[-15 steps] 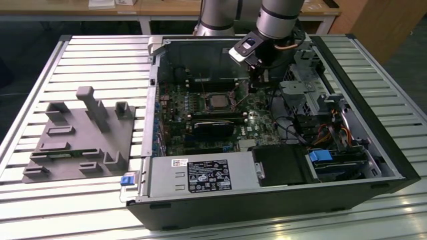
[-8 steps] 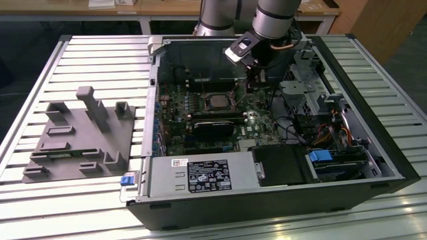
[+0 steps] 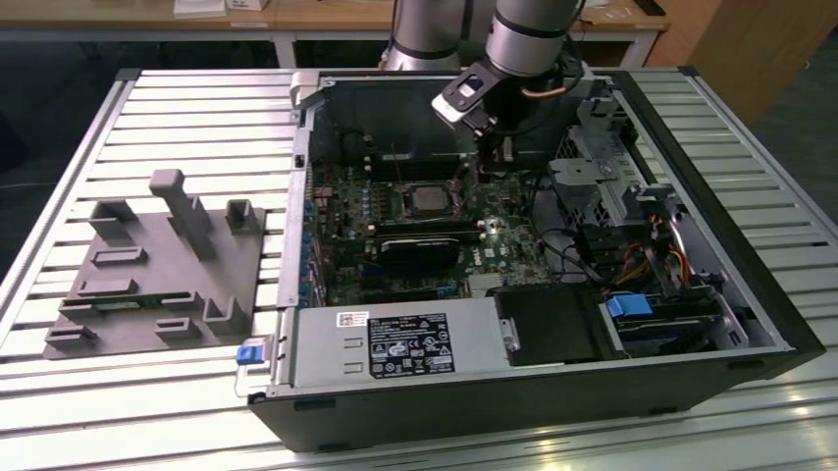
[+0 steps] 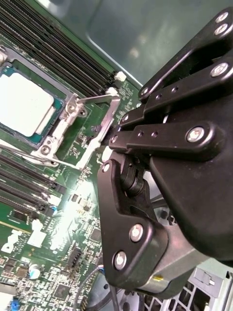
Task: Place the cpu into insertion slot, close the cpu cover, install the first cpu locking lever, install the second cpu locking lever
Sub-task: 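Close the cpu cover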
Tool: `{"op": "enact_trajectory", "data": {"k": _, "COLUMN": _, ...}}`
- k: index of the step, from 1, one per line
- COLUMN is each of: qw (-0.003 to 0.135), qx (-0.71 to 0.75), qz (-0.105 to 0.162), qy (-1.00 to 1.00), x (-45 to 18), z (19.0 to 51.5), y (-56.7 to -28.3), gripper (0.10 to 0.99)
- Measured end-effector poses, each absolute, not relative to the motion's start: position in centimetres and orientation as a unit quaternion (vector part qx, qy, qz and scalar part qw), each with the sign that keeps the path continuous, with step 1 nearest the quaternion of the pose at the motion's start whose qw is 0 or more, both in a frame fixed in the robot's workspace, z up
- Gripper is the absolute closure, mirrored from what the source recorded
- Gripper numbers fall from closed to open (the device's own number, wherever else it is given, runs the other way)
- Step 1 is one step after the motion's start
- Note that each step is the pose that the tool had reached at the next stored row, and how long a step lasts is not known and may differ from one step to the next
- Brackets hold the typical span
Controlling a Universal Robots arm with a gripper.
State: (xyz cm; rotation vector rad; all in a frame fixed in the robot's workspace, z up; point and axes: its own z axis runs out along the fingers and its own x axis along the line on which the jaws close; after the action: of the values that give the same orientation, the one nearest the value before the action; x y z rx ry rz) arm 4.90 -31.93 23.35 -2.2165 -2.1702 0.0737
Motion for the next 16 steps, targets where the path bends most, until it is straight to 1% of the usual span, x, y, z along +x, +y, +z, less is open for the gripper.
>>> {"op": "enact_trajectory", "data": {"k": 16, "qw": 0.008, "qx": -0.714, "qz": 0.012, "qy": -0.700, "x": 1.6, "z": 23.3, "y": -31.9, "gripper": 0.984}}
